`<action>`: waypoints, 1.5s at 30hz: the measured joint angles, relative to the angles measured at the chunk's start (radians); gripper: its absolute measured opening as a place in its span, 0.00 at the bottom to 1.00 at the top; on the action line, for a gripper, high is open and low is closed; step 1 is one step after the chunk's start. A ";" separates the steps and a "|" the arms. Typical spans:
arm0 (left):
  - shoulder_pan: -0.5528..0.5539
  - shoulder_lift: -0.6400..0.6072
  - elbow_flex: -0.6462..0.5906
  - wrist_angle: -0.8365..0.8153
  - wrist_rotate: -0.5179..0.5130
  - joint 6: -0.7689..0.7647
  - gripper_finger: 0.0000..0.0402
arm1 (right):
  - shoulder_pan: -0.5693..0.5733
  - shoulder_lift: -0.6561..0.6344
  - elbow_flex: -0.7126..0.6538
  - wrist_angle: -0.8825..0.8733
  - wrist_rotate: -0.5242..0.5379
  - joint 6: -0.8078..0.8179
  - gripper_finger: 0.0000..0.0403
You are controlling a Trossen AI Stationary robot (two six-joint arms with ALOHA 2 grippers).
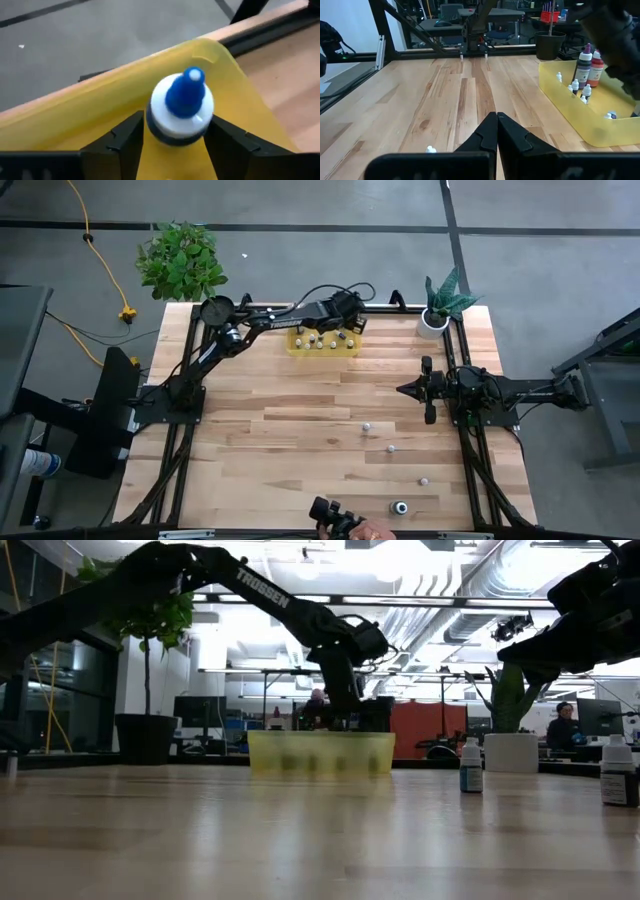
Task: Pick & Place food coloring
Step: Put the big blue food coloring bottle into the yellow container, then put the small blue food coloring bottle into the yellow container
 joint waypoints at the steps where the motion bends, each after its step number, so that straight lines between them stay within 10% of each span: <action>1: 0.000 0.000 0.007 -0.005 0.001 0.001 0.48 | 0.000 0.000 0.000 0.000 0.000 0.000 0.00; 34: -0.108 -0.273 0.104 -0.244 -0.204 0.226 0.51 | 0.000 0.000 0.000 0.000 0.000 0.000 0.00; 45: -0.224 -0.666 -0.560 0.074 -0.070 0.363 0.51 | 0.000 0.000 0.000 0.000 0.000 0.000 0.00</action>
